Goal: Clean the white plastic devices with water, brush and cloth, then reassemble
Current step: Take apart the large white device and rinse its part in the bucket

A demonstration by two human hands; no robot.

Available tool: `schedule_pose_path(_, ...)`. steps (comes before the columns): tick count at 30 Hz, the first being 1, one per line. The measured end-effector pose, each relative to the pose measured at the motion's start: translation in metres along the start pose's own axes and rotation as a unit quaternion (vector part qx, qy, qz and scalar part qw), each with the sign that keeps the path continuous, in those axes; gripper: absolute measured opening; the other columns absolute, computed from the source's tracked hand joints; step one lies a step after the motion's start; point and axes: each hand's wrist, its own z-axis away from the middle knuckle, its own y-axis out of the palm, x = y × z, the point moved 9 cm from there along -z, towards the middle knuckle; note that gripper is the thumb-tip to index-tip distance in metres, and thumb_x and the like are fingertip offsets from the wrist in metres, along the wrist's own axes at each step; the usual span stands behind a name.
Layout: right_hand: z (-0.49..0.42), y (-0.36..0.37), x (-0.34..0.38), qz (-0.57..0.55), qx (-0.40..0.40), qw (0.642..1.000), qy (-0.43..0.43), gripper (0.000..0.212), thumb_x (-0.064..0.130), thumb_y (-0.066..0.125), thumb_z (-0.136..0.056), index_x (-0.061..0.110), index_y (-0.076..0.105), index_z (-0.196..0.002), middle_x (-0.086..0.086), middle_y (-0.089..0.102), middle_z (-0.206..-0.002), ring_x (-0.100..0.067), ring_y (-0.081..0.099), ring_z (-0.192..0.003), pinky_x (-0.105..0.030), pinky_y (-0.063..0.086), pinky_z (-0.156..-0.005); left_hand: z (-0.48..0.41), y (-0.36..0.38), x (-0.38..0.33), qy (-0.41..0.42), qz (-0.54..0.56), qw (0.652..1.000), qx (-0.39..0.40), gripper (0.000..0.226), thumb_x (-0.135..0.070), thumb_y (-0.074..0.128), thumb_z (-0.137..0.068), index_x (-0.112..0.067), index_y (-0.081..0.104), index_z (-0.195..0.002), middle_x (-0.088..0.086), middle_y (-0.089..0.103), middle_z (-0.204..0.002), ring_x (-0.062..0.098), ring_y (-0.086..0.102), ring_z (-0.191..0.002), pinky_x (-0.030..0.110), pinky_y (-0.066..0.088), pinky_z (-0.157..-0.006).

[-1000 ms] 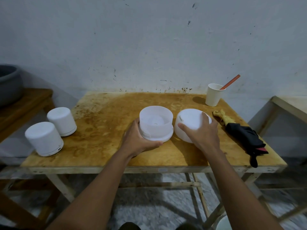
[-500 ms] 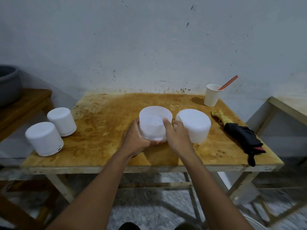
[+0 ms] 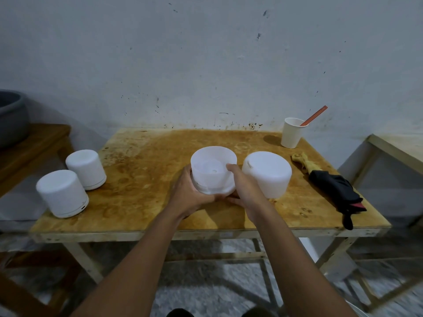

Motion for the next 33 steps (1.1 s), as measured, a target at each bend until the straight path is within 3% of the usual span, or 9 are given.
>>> schedule_pose_path(3,0.002,0.001,-0.001,-0.028,0.017,0.999,0.003,0.030,0.044,0.057,-0.090,0.023,0.055,-0.112,0.001,0.061,-0.107,-0.021,0.060,-0.102,-0.045,0.056,-0.091,0.001,-0.001,-0.002,0.011,0.019,1.000,0.001,0.117,-0.052,0.095,-0.043,-0.027,0.035,-0.141,-0.010,0.049,-0.131,0.014,0.049,-0.119,0.039,0.052,-0.094)
schedule_pose_path(10,0.010,-0.001,0.001,-0.057,0.023,0.998,-0.004,0.038,0.042,0.062,-0.088,0.022,0.050,-0.118,-0.001,0.059,-0.115,-0.026,0.060,-0.108,-0.042,0.059,-0.086,0.005,-0.001,-0.009,0.028,0.034,0.999,0.007,0.113,-0.043,0.096,-0.049,-0.026,0.034,-0.142,-0.011,0.047,-0.129,0.010,0.047,-0.116,0.020,0.045,-0.082)
schedule_pose_path(14,0.017,-0.011,0.005,-0.071,-0.003,0.997,-0.023,0.041,0.040,0.062,-0.087,0.019,0.055,-0.121,0.000,0.060,-0.113,-0.025,0.060,-0.106,-0.042,0.061,-0.079,0.012,0.002,-0.016,0.032,0.021,0.999,0.028,0.121,-0.063,0.089,-0.039,-0.032,0.032,-0.141,-0.015,0.046,-0.129,0.011,0.047,-0.119,0.029,0.049,-0.091)
schedule_pose_path(20,0.037,-0.031,0.012,-0.078,-0.022,0.995,-0.055,0.035,0.041,0.059,-0.090,0.019,0.054,-0.117,0.003,0.060,-0.111,-0.021,0.059,-0.108,-0.042,0.059,-0.085,0.026,0.015,-0.003,-0.022,-0.093,0.993,0.068,0.147,-0.090,0.074,-0.029,-0.036,0.013,-0.150,-0.003,0.036,-0.150,0.023,0.038,-0.136,0.050,0.043,-0.107)
schedule_pose_path(23,0.052,-0.045,0.016,-0.079,-0.023,0.995,-0.060,0.034,0.041,0.058,-0.091,0.022,0.051,-0.117,0.001,0.059,-0.116,-0.023,0.058,-0.111,-0.040,0.059,-0.086,0.037,0.024,0.000,-0.027,-0.233,0.962,0.139,0.135,-0.099,0.059,-0.037,-0.031,0.027,-0.149,-0.001,0.036,-0.154,0.026,0.035,-0.138,0.050,0.037,-0.111)
schedule_pose_path(25,0.062,-0.055,0.016,-0.083,-0.022,0.994,-0.063,0.031,0.041,0.058,-0.092,0.024,0.049,-0.116,0.000,0.058,-0.118,-0.024,0.059,-0.111,-0.041,0.058,-0.087,0.040,0.023,0.001,-0.046,-0.261,0.949,0.169,0.118,-0.091,0.059,-0.046,-0.029,0.041,-0.145,0.000,0.039,-0.153,0.025,0.037,-0.137,0.047,0.039,-0.110)
schedule_pose_path(28,0.082,-0.077,0.011,-0.090,-0.023,0.993,-0.071,0.027,0.041,0.059,-0.092,0.026,0.050,-0.112,0.001,0.060,-0.117,-0.025,0.061,-0.110,-0.043,0.058,-0.089,0.047,0.020,-0.019,-0.064,-0.138,0.975,0.164,0.067,-0.052,0.066,-0.080,-0.024,0.052,-0.140,0.001,0.054,-0.138,0.019,0.053,-0.122,0.032,0.047,-0.096)
schedule_pose_path(30,0.094,-0.092,0.007,-0.096,-0.023,0.992,-0.076,0.024,0.042,0.059,-0.092,0.028,0.054,-0.110,0.001,0.062,-0.115,-0.026,0.062,-0.108,-0.044,0.057,-0.089,0.054,0.015,-0.044,-0.061,-0.023,0.991,0.121,0.037,-0.035,0.053,-0.099,-0.018,0.060,-0.131,-0.001,0.064,-0.122,0.017,0.059,-0.109,0.029,0.046,-0.086)
schedule_pose_path(33,0.115,-0.117,-0.003,-0.102,-0.035,0.991,-0.078,0.024,0.043,0.059,-0.092,0.029,0.055,-0.111,0.001,0.063,-0.115,-0.028,0.064,-0.107,-0.045,0.057,-0.089,0.079,0.031,-0.071,-0.114,0.155,0.971,0.146,0.051,-0.062,0.045,-0.095,-0.020,0.067,-0.113,0.005,0.072,-0.104,0.024,0.067,-0.099,0.040,0.051,-0.092)
